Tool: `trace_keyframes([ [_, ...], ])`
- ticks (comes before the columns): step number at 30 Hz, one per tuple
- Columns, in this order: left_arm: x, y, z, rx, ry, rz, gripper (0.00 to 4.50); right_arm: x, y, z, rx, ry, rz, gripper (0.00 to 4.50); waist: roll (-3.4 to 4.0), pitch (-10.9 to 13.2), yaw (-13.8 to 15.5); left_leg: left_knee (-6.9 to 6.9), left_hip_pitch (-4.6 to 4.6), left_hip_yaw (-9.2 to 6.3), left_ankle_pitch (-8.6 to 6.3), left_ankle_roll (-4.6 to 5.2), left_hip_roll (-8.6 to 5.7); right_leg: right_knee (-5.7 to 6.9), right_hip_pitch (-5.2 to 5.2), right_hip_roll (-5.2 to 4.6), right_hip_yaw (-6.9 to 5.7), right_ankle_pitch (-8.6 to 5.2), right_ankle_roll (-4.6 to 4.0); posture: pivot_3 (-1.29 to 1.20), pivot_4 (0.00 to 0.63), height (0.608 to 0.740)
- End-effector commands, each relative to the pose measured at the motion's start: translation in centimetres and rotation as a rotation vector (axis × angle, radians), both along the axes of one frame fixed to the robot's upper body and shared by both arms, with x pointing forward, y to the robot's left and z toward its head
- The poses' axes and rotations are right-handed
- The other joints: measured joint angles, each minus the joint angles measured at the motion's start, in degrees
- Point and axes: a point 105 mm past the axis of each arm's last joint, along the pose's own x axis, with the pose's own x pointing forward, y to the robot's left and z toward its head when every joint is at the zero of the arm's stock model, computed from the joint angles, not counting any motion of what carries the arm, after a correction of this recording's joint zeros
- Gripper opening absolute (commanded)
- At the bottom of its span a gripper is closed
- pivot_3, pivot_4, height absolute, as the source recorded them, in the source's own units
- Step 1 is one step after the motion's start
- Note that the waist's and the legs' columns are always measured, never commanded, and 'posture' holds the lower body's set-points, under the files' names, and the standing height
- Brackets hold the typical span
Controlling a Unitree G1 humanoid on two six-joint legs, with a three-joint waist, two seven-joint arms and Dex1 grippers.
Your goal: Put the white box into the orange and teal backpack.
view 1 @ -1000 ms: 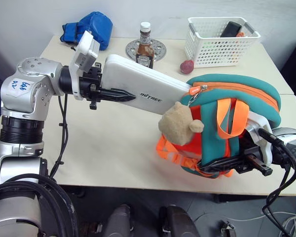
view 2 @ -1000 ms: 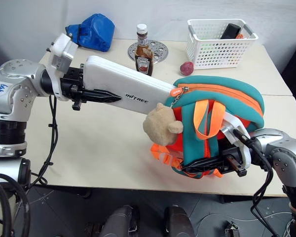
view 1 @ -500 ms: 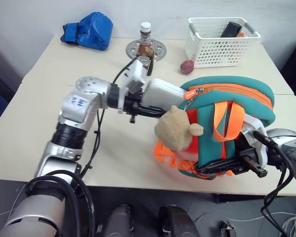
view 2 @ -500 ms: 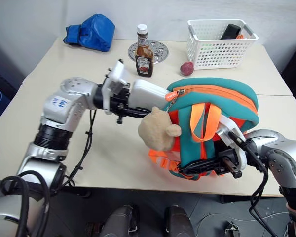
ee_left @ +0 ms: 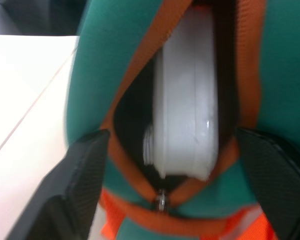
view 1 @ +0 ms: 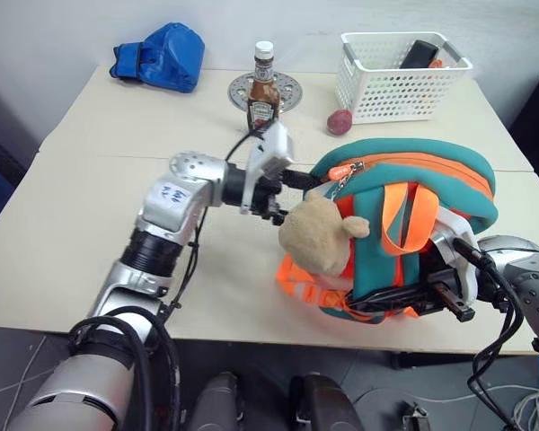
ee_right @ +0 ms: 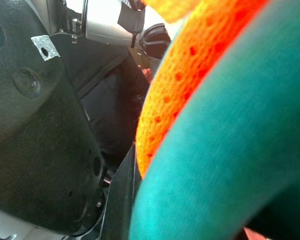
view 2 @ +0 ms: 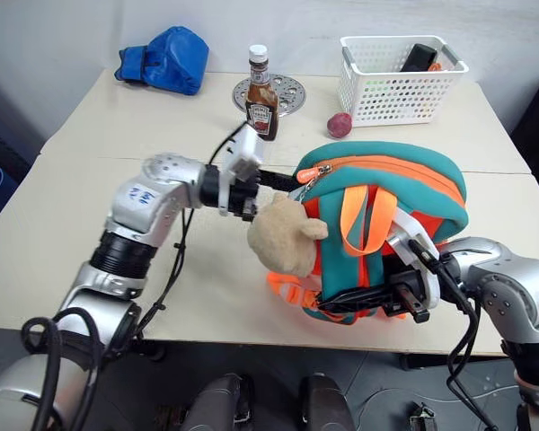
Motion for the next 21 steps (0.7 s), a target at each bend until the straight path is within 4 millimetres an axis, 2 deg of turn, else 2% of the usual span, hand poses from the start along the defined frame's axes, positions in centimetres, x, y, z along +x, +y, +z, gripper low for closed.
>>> trace_keyframes([
  [1, -2.4, 2.4, 3.3, -0.052, -0.053, -0.051, 4.12, 0.2, 0.4, -0.3, 0.006, -0.009, 0.001, 0.00, 0.00, 0.0, 0.0, 0.00, 0.00, -0.01, 0.00, -0.01, 0.01, 0.00, 0.00, 0.00, -0.01, 0.00, 0.00, 0.00, 0.150, 0.740],
  [5, -4.0, 4.1, 4.5, -0.060, -0.043, -0.061, 4.12, 0.7, 0.7, -0.6, 0.004, -0.023, -0.015, 0.00, 0.00, 0.0, 0.2, 0.02, 0.00, -0.03, -0.01, -0.01, -0.01, -0.02, 0.04, -0.02, -0.01, 0.00, 0.00, 0.00, 0.150, 0.740],
  [8, -4.5, 4.3, 4.8, -0.059, -0.059, -0.040, 4.12, 1.0, 0.8, -0.8, 0.004, -0.028, -0.022, 0.00, 0.00, 0.0, 0.2, 0.04, 0.00, -0.04, -0.01, -0.01, -0.01, -0.03, 0.07, -0.03, -0.01, 0.00, 0.00, 0.00, 0.150, 0.740],
  [10, -3.4, 4.3, 3.9, -0.029, -0.087, 0.029, 4.12, 1.1, 0.9, -0.8, 0.006, -0.031, -0.020, 0.00, 0.00, 0.0, 0.3, 0.04, 0.01, -0.04, -0.01, 0.00, -0.02, -0.03, 0.07, -0.03, -0.01, 0.00, 0.00, 0.00, 0.150, 0.740],
  [14, 0.6, 4.8, 2.2, -0.007, -0.107, 0.210, 4.12, 1.2, 1.1, -0.8, 0.011, -0.041, -0.018, 0.00, 0.00, 0.0, 0.2, 0.04, 0.03, -0.03, -0.01, 0.00, -0.02, -0.01, 0.07, -0.02, 0.00, 0.00, 0.00, 0.00, 0.150, 0.740],
  [17, 1.7, 5.0, 2.2, -0.045, -0.102, 0.228, 3.49, 1.1, 1.1, -0.8, 0.012, -0.039, -0.019, 0.00, 0.00, 0.0, 0.2, 0.04, 0.04, 0.00, -0.06, 0.07, -0.01, 0.01, 0.05, 0.00, 0.00, 0.00, 0.00, 0.00, 0.150, 0.740],
  [21, 2.2, 4.4, 1.9, -0.044, -0.112, 0.217, 2.23, 1.1, 1.0, -0.7, 0.016, -0.036, -0.024, 0.00, 0.00, 0.0, 0.3, 0.04, 0.00, 0.00, -0.12, 0.16, -0.01, 0.00, 0.01, -0.01, -0.01, 0.00, 0.00, 0.00, 0.150, 0.740],
])
